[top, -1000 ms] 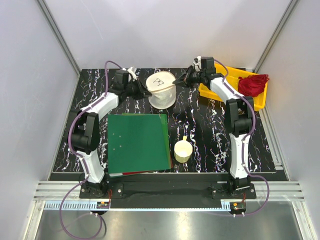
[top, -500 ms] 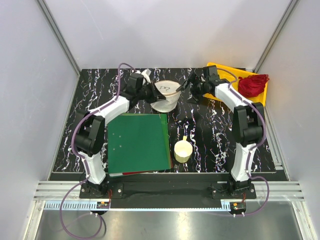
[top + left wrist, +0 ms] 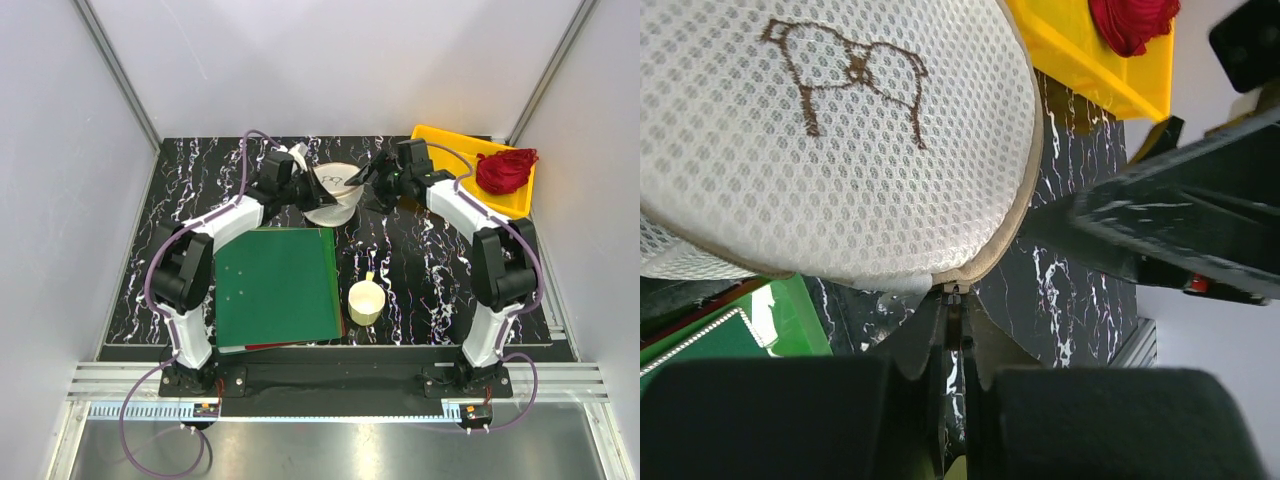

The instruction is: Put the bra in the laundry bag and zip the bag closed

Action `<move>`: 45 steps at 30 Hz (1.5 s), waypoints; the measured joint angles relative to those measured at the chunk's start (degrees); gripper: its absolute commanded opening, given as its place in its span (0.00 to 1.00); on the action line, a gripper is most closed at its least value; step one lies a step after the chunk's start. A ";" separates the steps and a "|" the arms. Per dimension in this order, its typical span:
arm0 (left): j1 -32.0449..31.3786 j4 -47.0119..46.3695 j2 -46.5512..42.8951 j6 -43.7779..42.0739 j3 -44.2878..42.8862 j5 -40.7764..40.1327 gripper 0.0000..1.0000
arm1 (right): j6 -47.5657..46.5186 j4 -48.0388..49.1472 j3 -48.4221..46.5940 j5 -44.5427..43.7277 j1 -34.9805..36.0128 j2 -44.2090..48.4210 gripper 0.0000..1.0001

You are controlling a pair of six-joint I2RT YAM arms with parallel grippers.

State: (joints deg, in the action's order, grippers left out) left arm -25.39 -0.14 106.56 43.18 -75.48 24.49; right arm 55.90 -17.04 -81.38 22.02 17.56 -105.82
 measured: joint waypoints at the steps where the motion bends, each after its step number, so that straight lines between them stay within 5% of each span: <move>1: -0.13 0.04 0.00 0.00 0.02 0.00 0.00 | 0.63 0.55 -0.37 0.04 0.50 -0.79 0.81; 3: -0.46 0.00 0.00 0.00 0.02 0.02 0.00 | 1.81 1.49 -1.75 0.07 1.29 -2.86 0.66; 6: -0.74 0.02 0.00 -0.04 0.02 0.04 0.00 | 3.43 2.69 -4.61 0.04 2.03 -6.84 0.26; 9: -0.79 0.42 0.00 -0.74 0.00 0.00 0.00 | 4.85 3.06 -6.05 -0.22 2.03 -9.29 0.03; 21: 3.04 4.24 -0.13 -3.82 -1.18 0.61 0.00 | 1.88 3.45 -10.73 2.67 1.73 -12.02 0.00; 25: 3.08 8.09 -0.13 -6.14 -3.74 -0.28 0.16 | -0.42 3.39 -12.48 3.98 1.73 -12.90 0.00; 27: 3.13 10.32 -0.13 -7.54 -5.22 -1.49 0.26 | -1.77 3.34 -13.22 3.96 1.66 -13.05 0.06; 28: 3.37 11.69 -0.13 -8.22 -5.97 -2.27 0.32 | -2.36 3.08 -13.33 3.96 1.42 -13.05 0.15; 29: 3.58 13.55 -0.11 -9.18 -7.17 -3.41 0.44 | -2.84 2.89 -13.44 3.85 1.18 -13.05 0.39; 32: 5.53 17.25 -0.24 -11.58 -8.76 -6.34 0.55 | -5.18 1.31 -13.49 2.27 -0.83 -13.07 0.63; 38: 7.69 21.97 -3.52 -14.93 -8.35 -11.58 0.63 | -10.40 -3.93 -14.73 -1.07 -4.07 -13.05 0.79; 45: 1.55 23.19 -15.50 -18.23 -5.81 -15.63 0.66 | -17.81 -15.37 -17.20 -9.46 -2.29 -10.86 0.98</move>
State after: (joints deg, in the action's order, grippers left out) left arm -23.83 23.05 91.07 24.95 -81.30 8.86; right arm 38.09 -32.40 -98.59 12.56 15.27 -116.68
